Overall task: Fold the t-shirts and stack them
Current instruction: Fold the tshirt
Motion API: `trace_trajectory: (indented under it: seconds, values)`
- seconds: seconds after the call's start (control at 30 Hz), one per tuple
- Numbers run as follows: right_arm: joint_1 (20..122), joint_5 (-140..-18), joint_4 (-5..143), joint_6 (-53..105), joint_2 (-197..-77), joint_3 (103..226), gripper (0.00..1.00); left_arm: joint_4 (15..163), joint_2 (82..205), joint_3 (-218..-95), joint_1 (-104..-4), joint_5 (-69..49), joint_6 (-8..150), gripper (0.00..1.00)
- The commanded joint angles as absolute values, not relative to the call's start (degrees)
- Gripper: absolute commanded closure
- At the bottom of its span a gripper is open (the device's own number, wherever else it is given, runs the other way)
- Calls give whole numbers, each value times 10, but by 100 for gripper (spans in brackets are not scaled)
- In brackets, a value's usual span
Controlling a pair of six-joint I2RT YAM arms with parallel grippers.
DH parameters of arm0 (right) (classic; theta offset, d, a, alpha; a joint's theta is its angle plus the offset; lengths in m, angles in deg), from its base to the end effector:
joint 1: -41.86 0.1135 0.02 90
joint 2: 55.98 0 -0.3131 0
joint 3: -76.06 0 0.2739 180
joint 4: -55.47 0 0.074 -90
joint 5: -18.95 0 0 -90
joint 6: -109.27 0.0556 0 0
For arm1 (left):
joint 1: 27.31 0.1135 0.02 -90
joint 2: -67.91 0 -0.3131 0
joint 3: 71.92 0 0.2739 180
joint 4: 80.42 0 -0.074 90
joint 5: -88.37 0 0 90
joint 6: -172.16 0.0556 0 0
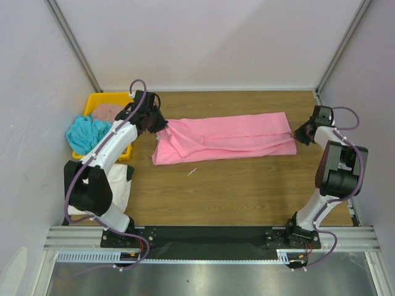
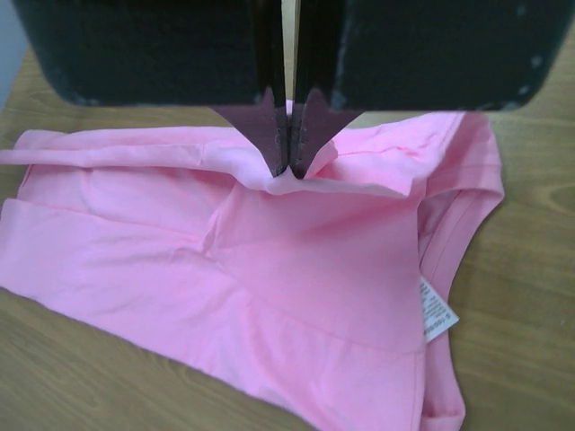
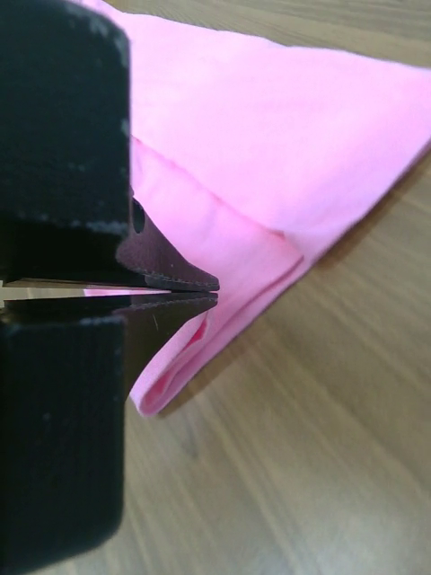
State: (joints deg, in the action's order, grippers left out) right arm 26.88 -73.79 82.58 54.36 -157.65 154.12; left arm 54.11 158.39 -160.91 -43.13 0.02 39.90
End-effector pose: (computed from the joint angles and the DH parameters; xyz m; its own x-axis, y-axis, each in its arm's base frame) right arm 0.4029 -0.1050 0.2102 -0.4802 0.7229 -0.4968 0.6172 0.6809 0.3942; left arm 0.3707 -0.1034 0.3248 -0.6910 -0.5029 -0.5193 -0.2852 0.8497 -0.4434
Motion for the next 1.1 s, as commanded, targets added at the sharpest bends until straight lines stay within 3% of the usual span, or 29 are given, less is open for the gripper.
trace_trajectory:
  seconds: [0.0, 0.6, 1.07]
  values:
    - [277, -729, 812, 544, -1594, 1574, 100, 554, 1599, -1657, -422, -6, 429, 100]
    - [277, -727, 819, 541, -1621, 1627, 100, 578, 1620, -1677, -394, -26, 433, 100]
    - [282, -740, 803, 528, -1709, 1680, 100, 623, 1678, -1690, -393, -31, 427, 100]
